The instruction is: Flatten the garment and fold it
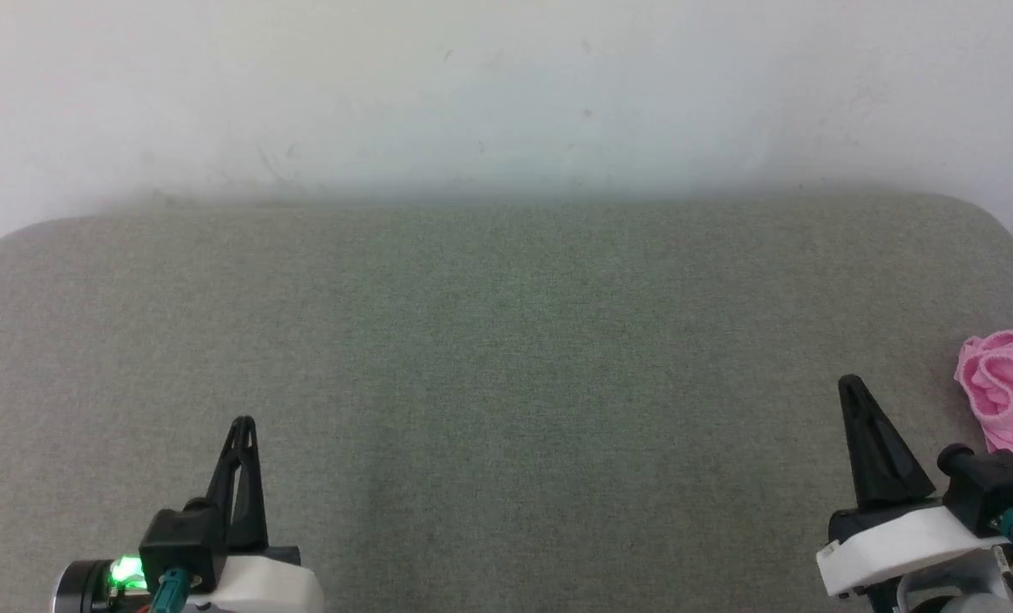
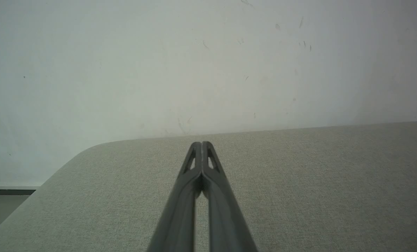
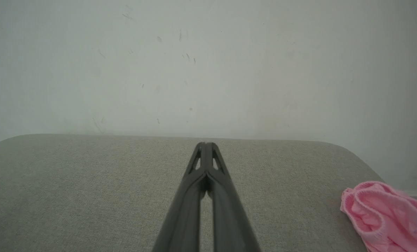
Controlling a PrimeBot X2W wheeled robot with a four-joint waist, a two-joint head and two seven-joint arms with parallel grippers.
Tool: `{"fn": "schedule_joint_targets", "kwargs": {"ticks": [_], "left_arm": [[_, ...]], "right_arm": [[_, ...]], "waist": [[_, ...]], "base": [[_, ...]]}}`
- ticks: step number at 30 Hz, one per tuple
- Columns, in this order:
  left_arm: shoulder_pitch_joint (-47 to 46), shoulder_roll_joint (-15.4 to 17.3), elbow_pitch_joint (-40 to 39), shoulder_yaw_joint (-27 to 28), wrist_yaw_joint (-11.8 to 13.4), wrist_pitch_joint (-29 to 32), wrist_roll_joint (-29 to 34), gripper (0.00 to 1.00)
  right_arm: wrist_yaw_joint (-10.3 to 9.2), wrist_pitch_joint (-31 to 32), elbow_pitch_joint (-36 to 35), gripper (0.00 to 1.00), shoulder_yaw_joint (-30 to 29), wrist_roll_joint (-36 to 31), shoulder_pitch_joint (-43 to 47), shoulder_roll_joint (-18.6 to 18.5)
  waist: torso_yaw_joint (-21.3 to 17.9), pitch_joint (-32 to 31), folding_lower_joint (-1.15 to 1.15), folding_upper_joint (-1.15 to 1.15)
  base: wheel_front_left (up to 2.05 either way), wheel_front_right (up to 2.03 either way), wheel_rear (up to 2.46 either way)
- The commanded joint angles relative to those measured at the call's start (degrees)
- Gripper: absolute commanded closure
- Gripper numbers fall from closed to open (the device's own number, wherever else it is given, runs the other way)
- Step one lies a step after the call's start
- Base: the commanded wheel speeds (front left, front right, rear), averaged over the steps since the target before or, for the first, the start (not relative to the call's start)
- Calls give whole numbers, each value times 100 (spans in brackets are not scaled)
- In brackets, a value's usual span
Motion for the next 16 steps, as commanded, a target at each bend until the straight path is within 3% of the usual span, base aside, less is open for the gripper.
{"fn": "schedule_joint_targets", "kwargs": {"ticks": [1, 16], "left_arm": [[-125, -28, 20, 32, -43, 25, 67, 100], [-222, -116, 79, 66, -165, 201, 97, 100]], "right_arm": [[-4, 45, -39, 100, 20, -68, -74, 36], [-6, 220, -64, 100, 42, -210, -107, 67]], "waist": [[-2, 0, 0, 0], [-32, 4, 0, 0]], "base": [[0, 0, 0], [0, 0, 0]]}}
